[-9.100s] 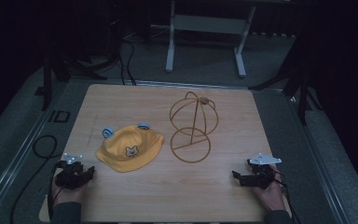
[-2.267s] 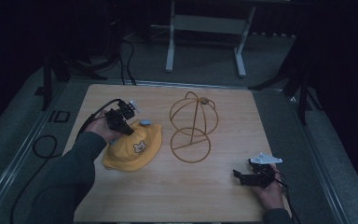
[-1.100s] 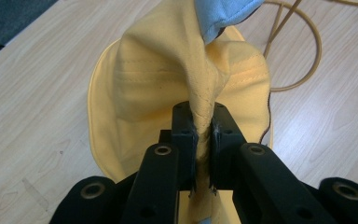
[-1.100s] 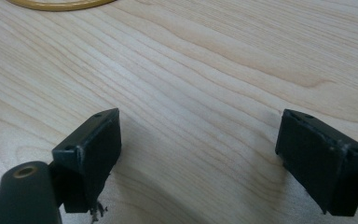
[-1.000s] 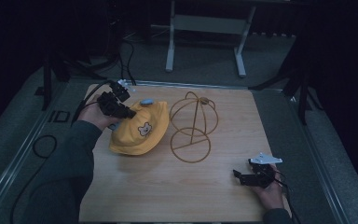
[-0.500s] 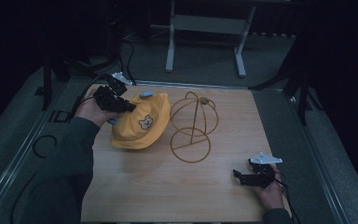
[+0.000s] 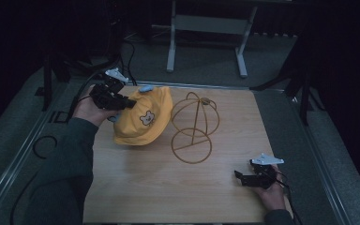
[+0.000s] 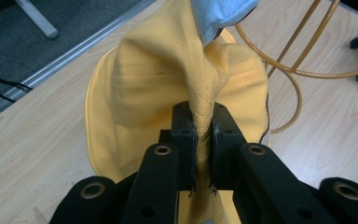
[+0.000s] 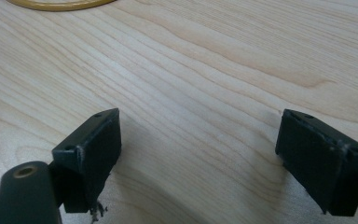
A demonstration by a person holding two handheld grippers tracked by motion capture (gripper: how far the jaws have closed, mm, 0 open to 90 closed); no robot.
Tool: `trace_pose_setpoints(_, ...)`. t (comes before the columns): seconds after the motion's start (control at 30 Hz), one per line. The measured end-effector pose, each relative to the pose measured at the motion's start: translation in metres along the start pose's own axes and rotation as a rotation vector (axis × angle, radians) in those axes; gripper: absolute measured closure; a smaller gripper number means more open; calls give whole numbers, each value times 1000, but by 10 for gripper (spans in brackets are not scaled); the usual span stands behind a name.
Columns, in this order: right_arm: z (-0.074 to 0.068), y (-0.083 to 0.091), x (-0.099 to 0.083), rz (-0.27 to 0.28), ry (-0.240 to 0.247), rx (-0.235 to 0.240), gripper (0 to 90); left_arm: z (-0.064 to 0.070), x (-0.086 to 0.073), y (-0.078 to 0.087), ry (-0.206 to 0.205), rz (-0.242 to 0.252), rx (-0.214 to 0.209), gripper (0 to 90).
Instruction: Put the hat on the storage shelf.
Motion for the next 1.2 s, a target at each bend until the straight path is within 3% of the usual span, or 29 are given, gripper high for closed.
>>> trace_pose_setpoints(0.43, 0, 0, 0, 1, -1, 0, 141, -2, 4, 13, 29, 49, -30, 827)
trace_pose_setpoints(0.93, 0, 0, 0, -2, -2, 1, 141, 10, 13, 29, -14, 84, -28, 826)
trace_pose_setpoints(1.2, 0, 0, 0, -2, -1, 1, 141, 11, 15, 32, -10, 100, -40, 826)
Point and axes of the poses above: each handheld gripper's, and its own axes: y roughly backward along the jaws, x roughly out of its top, z roughly to its right, the point moved 10 cm from there along -y, roughly forward along the jaws, and after that the axes turned 14 degrees about y, right-handed, at the moved point
